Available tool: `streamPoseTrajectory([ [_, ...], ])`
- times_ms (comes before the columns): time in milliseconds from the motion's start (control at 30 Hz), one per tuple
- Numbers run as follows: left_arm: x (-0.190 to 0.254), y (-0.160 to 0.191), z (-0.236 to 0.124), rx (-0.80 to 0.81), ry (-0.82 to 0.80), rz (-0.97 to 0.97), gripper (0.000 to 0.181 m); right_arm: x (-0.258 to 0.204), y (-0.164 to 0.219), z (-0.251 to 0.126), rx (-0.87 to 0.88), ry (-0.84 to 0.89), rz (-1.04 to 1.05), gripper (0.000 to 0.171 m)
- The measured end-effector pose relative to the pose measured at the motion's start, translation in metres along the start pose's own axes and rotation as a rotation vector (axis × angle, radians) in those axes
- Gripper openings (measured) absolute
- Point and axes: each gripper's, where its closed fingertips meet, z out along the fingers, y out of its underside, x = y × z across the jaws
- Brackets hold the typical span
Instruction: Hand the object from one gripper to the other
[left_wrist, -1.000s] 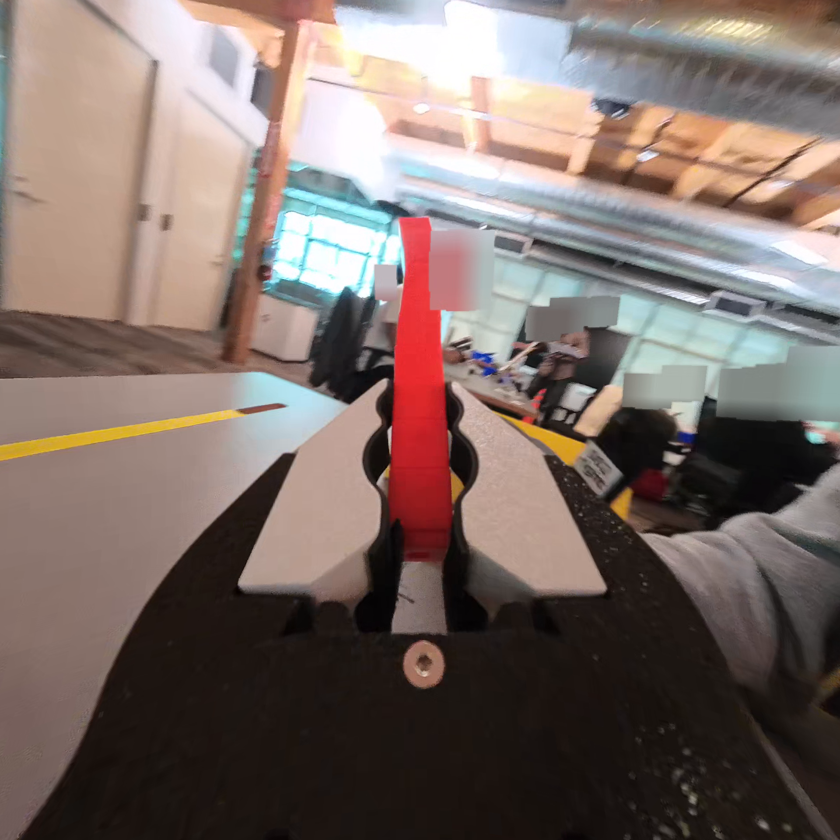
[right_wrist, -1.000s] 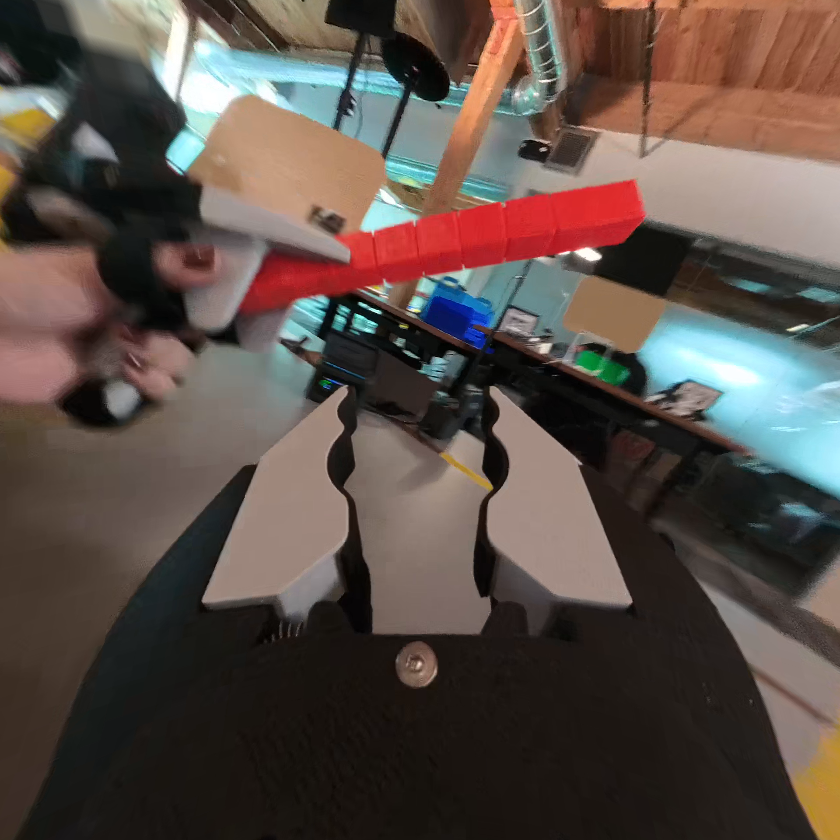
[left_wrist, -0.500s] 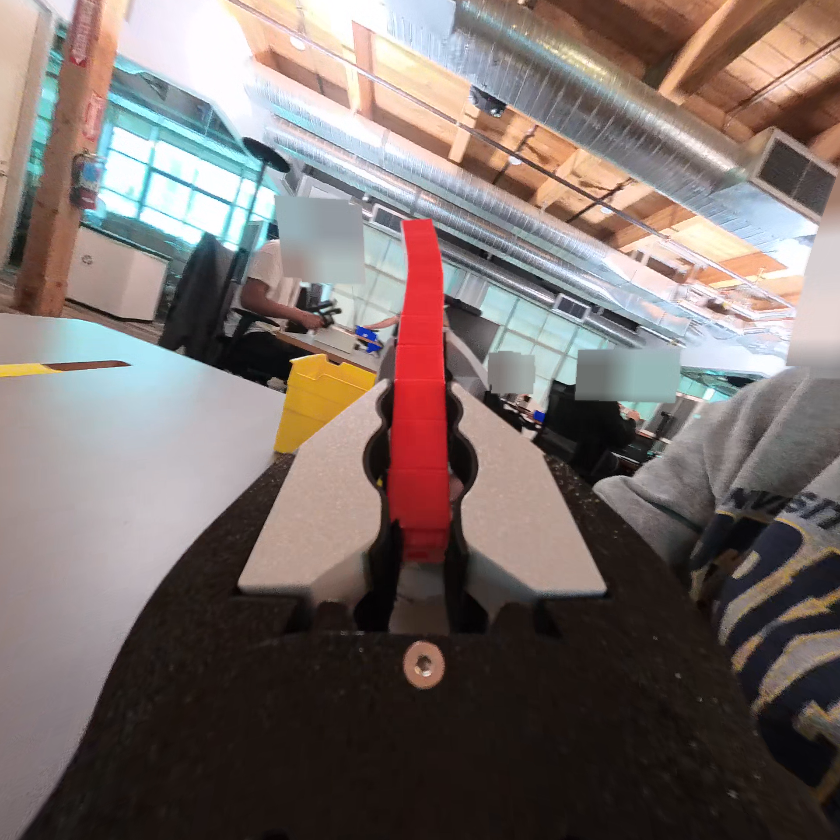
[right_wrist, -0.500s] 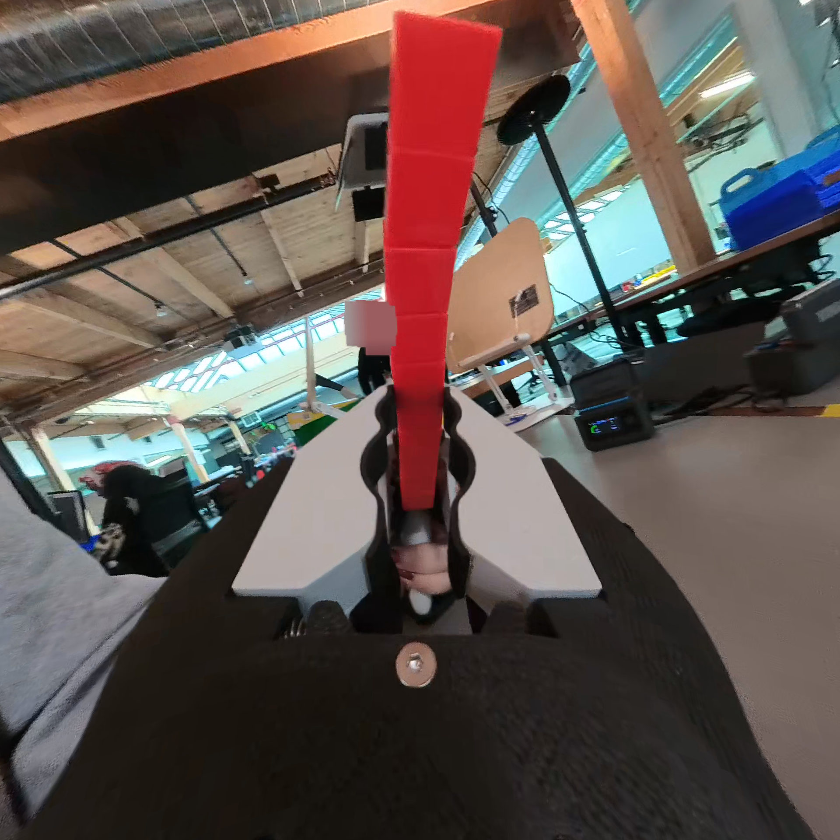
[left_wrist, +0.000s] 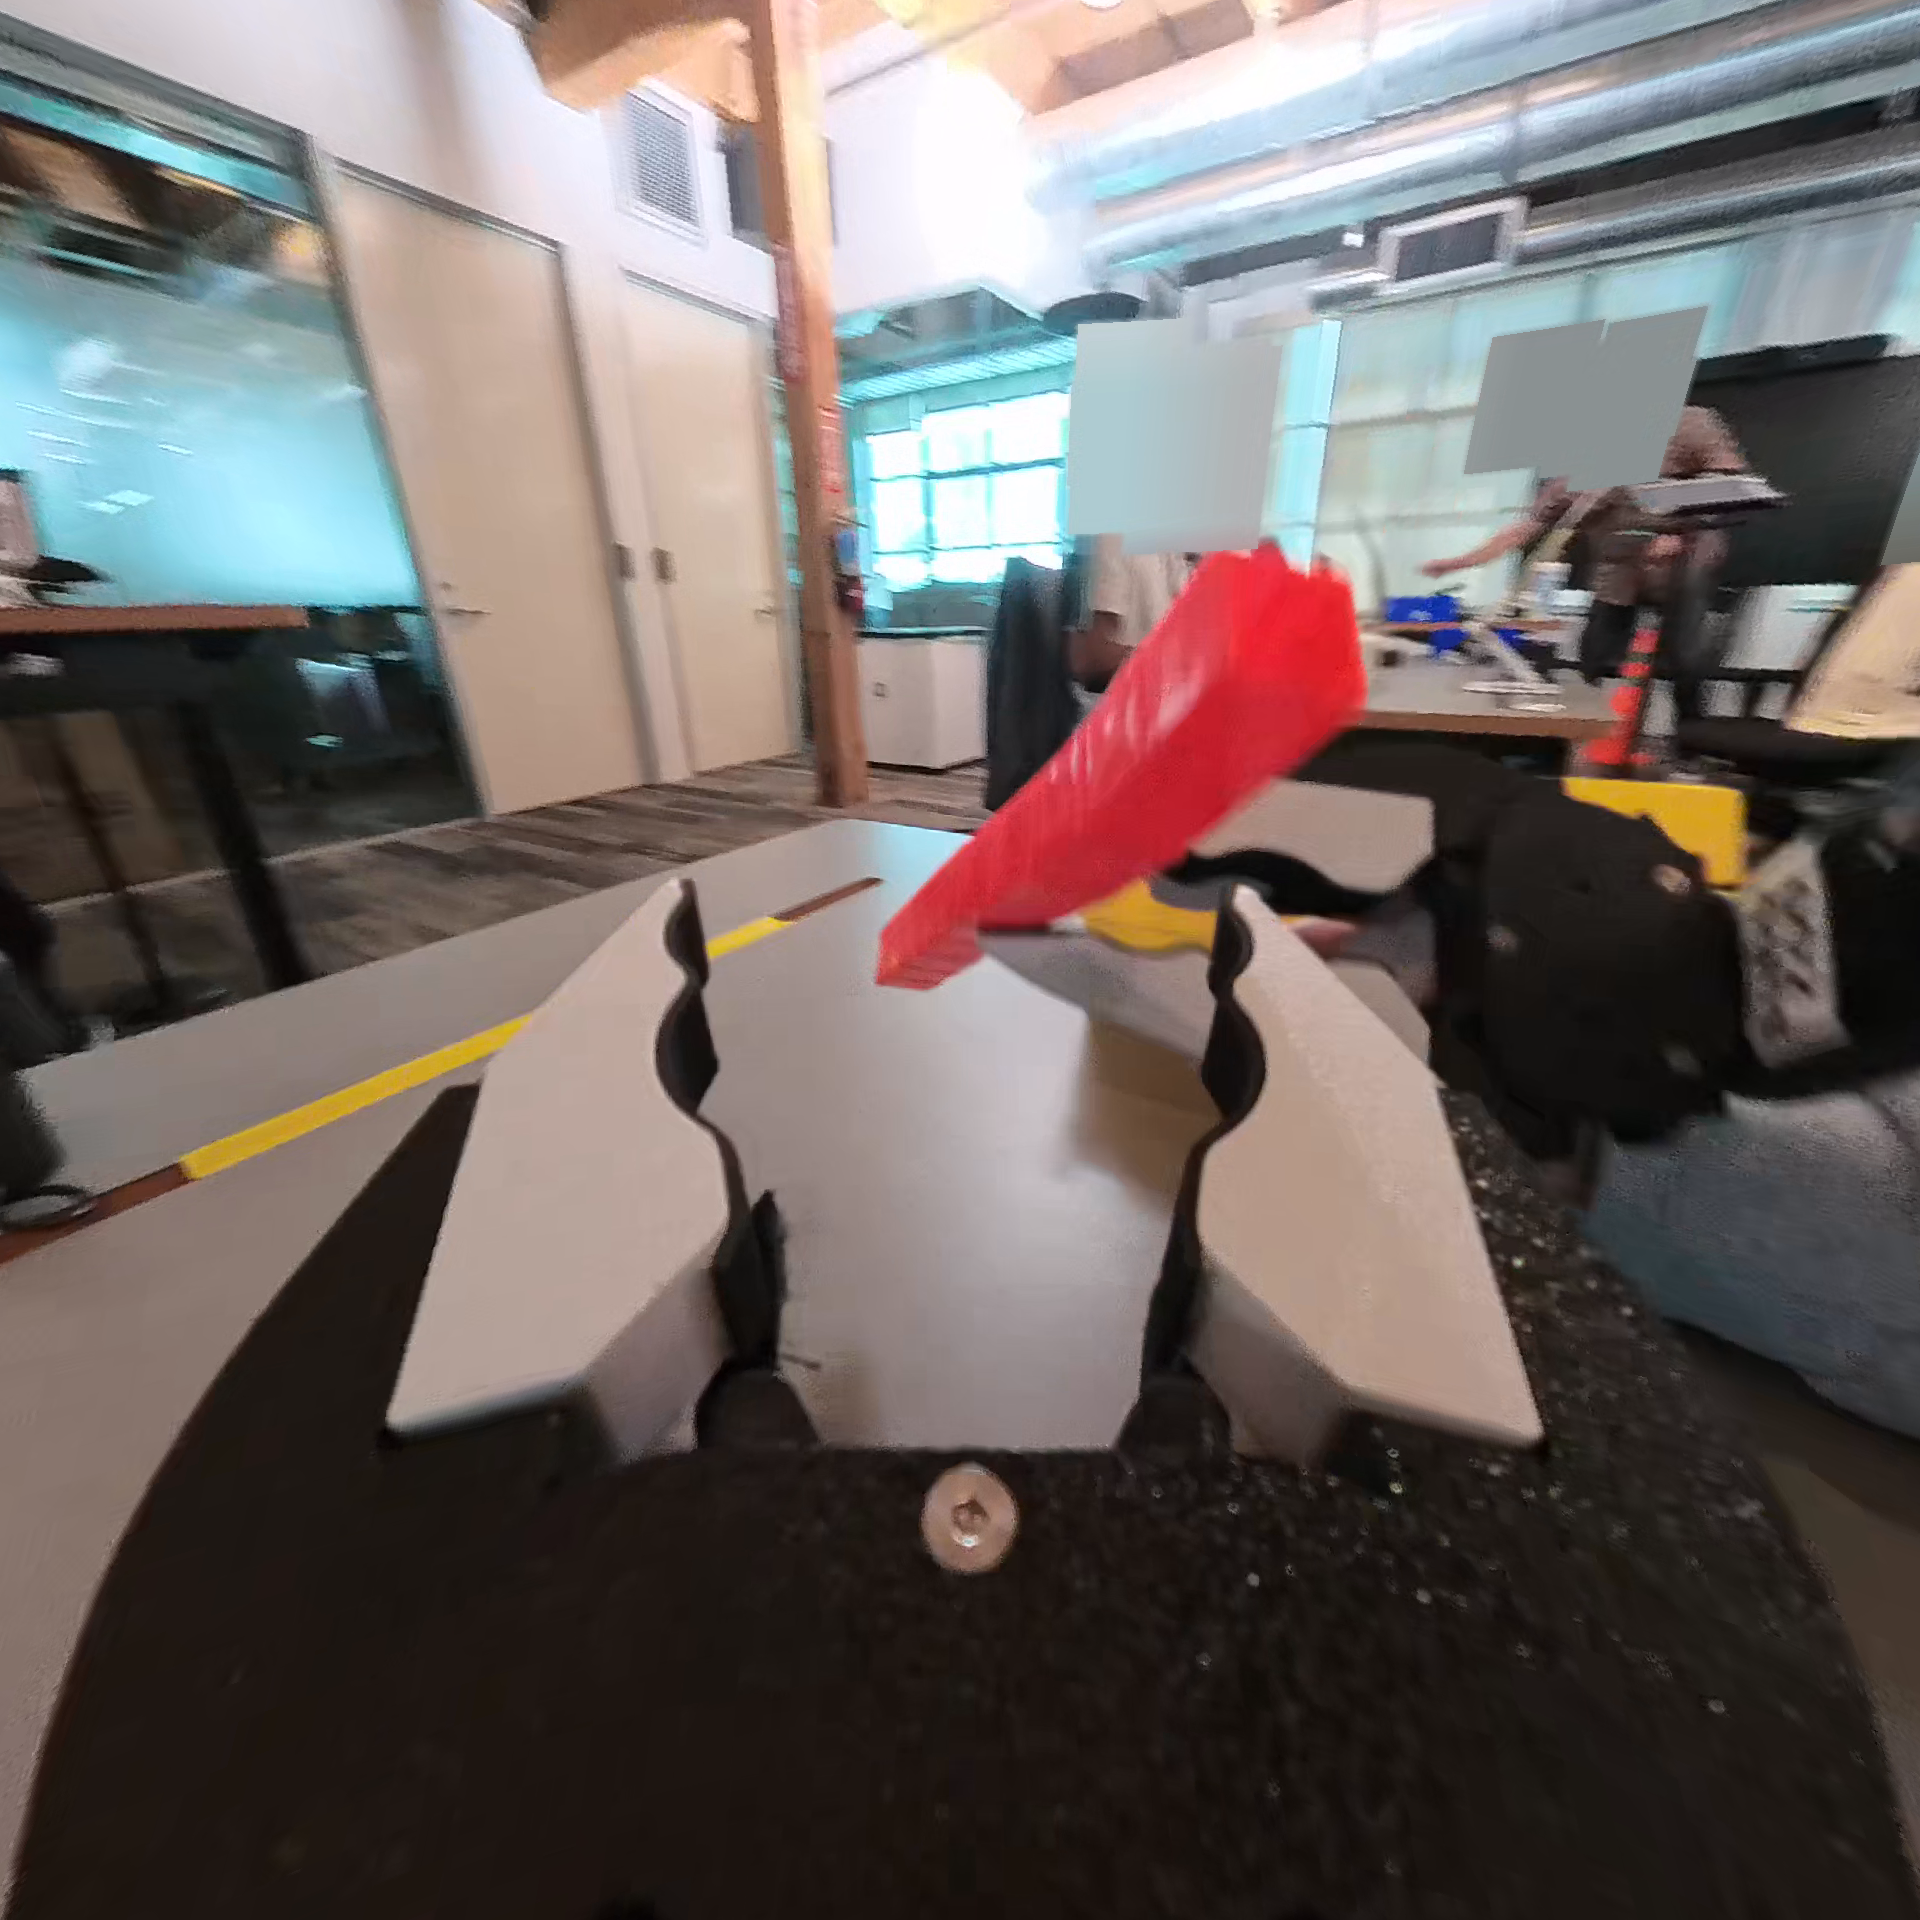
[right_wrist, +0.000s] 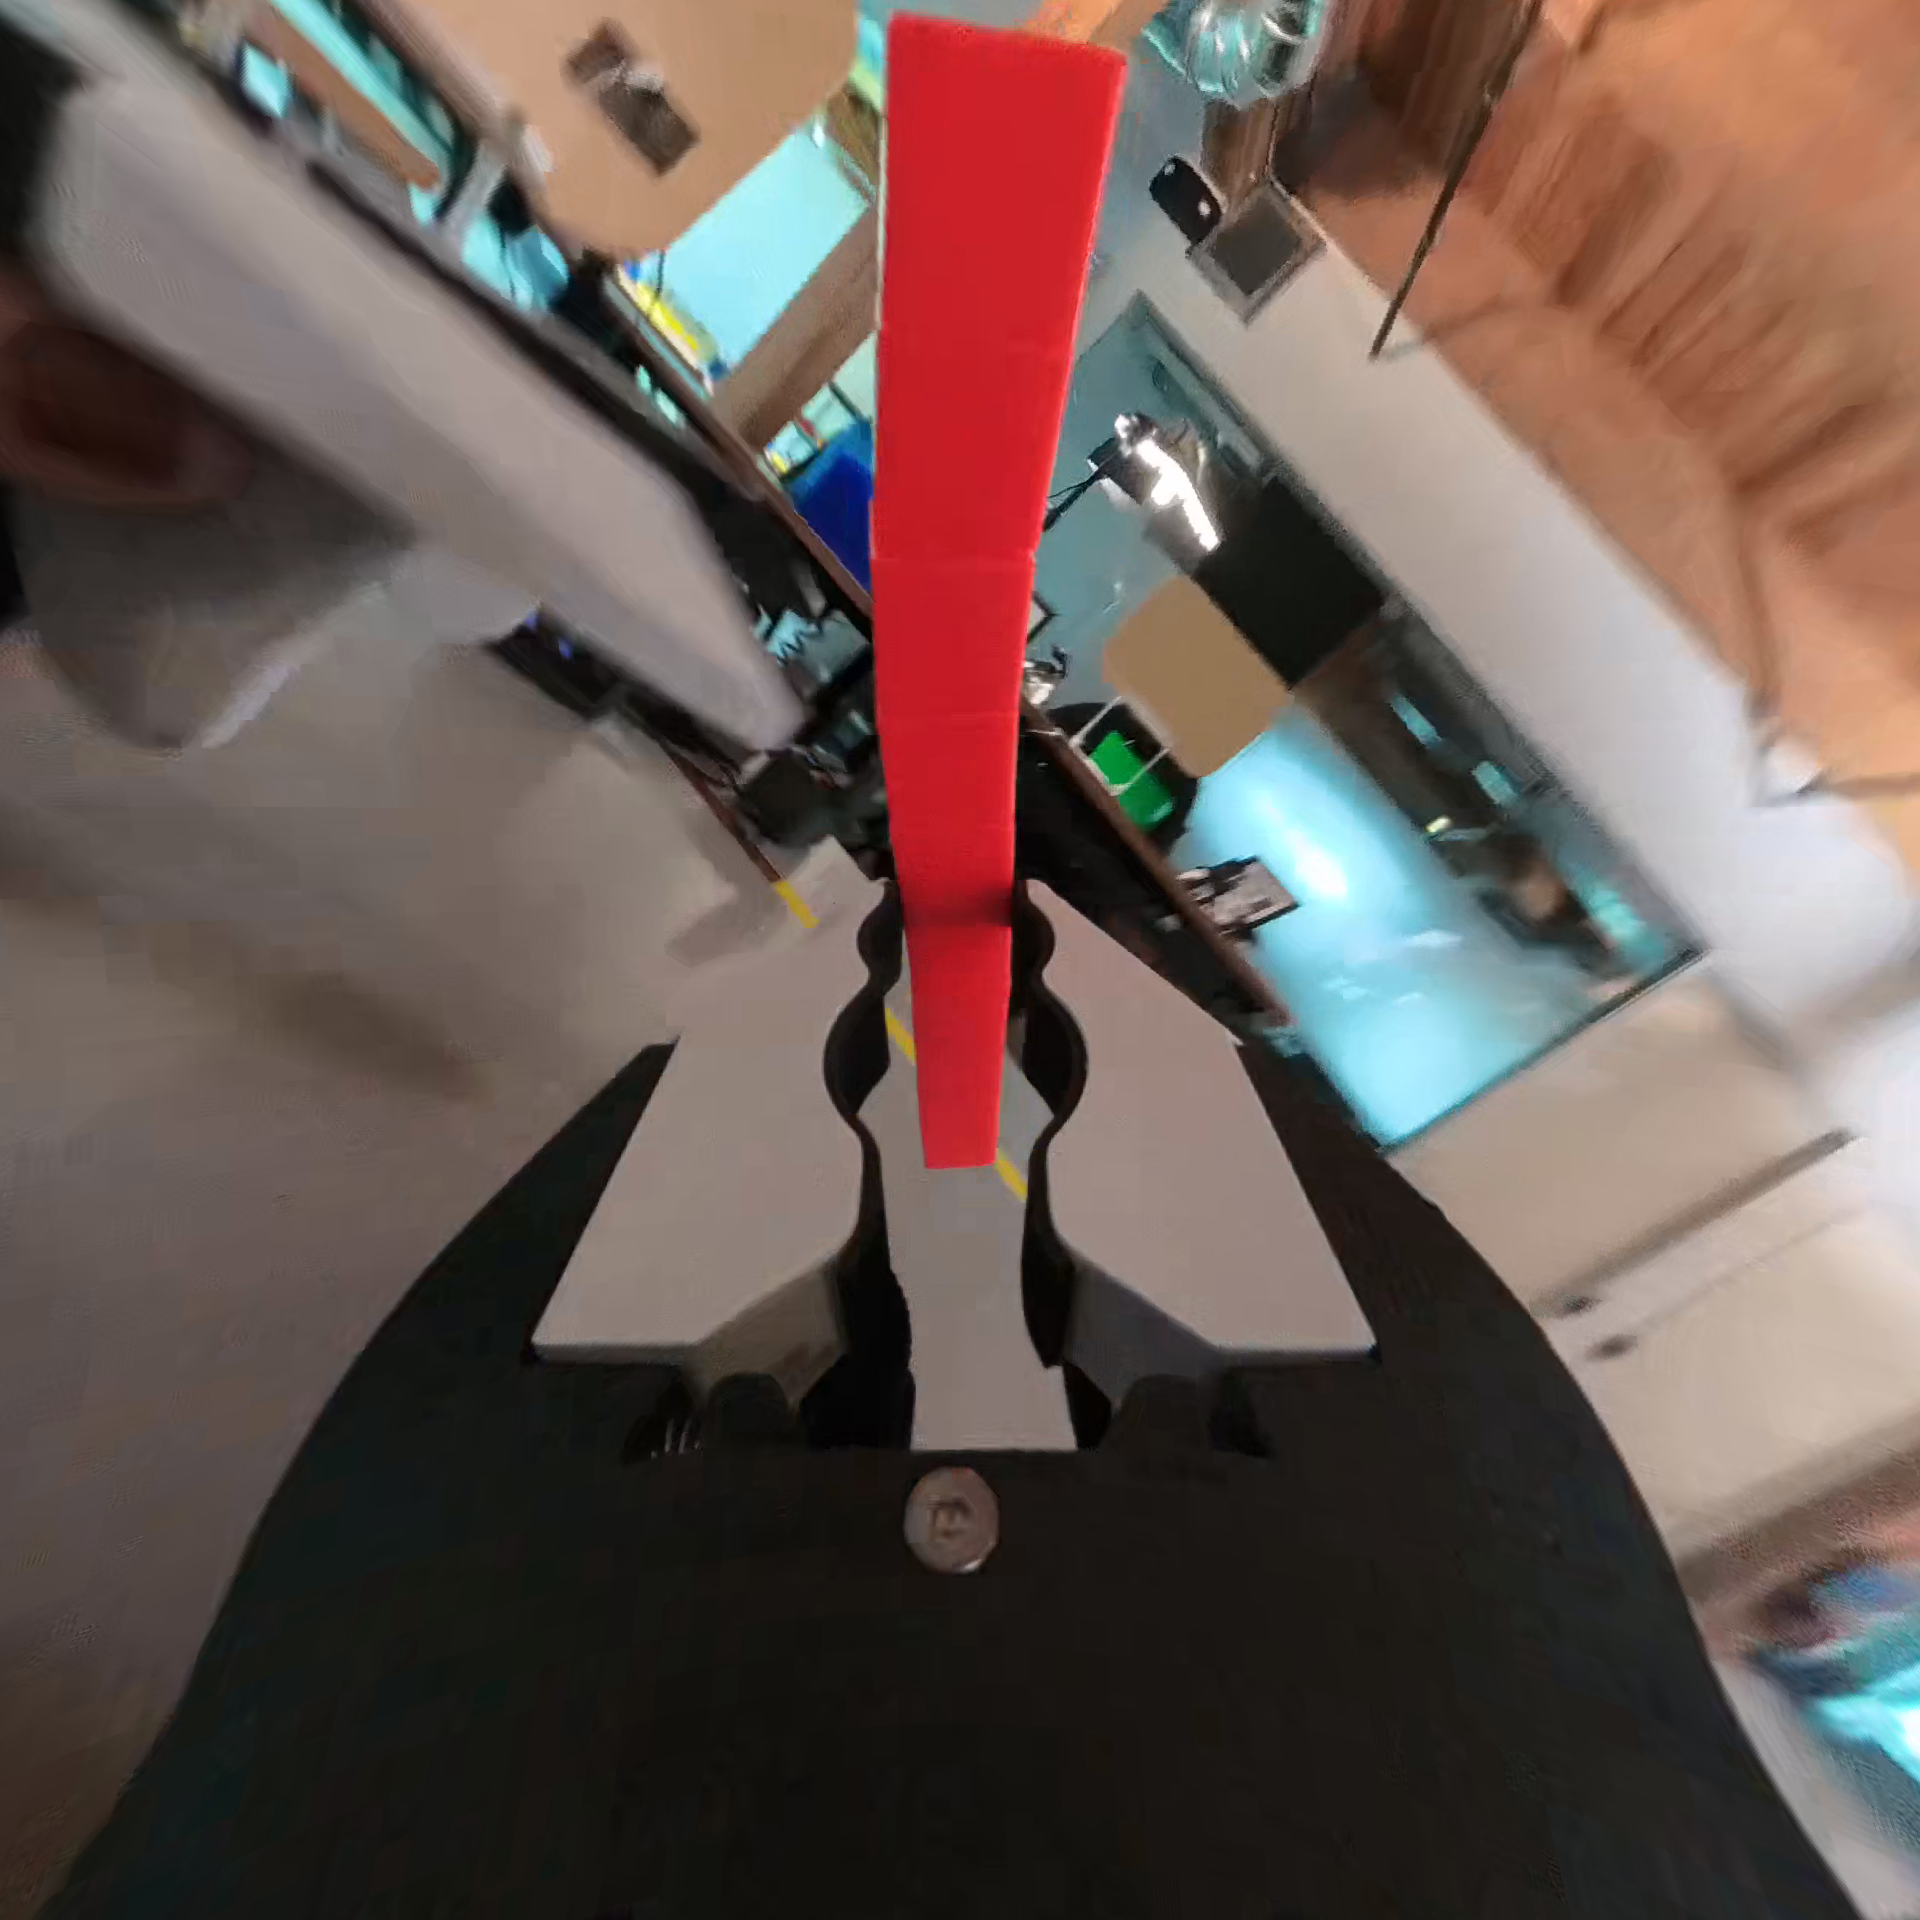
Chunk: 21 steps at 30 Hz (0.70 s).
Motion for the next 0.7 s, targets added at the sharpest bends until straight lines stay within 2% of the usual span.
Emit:
streamPoseTrajectory([
  [67, 0.006, 0.001, 0.002, -0.004, -0.004, 0.038, 0.091, -0.012, -0.003, 0.002, -0.003, -0.004, -0.148, 0.019],
  [133, 0.008, 0.009, 0.005, -0.059, -0.001, 0.065, 0.072, -0.019, -0.008, 0.003, 0.008, 0.001, -0.249, 0.019],
  [233, 0.016, 0.012, 0.004, -0.063, 0.066, 0.067, 0.032, -0.021, -0.009, 0.004, 0.009, 0.016, -0.328, 0.019],
  [333, 0.008, 0.009, 0.001, -0.041, 0.046, 0.047, 0.020, -0.024, -0.011, 0.003, 0.025, -0.003, -0.323, 0.019],
  [467, -0.004, 0.000, -0.006, 0.019, 0.046, -0.061, 0.020, -0.030, -0.018, 0.001, 0.074, -0.071, -0.184, 0.019],
  [600, -0.021, -0.014, -0.019, 0.141, 0.098, -0.322, 0.020, -0.017, -0.020, 0.000, 0.096, -0.027, -0.130, 0.046],
  [633, -0.023, -0.015, -0.021, 0.149, 0.141, -0.389, 0.020, -0.015, -0.019, 0.001, 0.090, -0.012, -0.139, 0.055],
  [700, -0.026, -0.011, -0.025, 0.111, 0.241, -0.536, 0.019, -0.013, -0.015, 0.002, 0.070, 0.000, -0.188, 0.063],
])
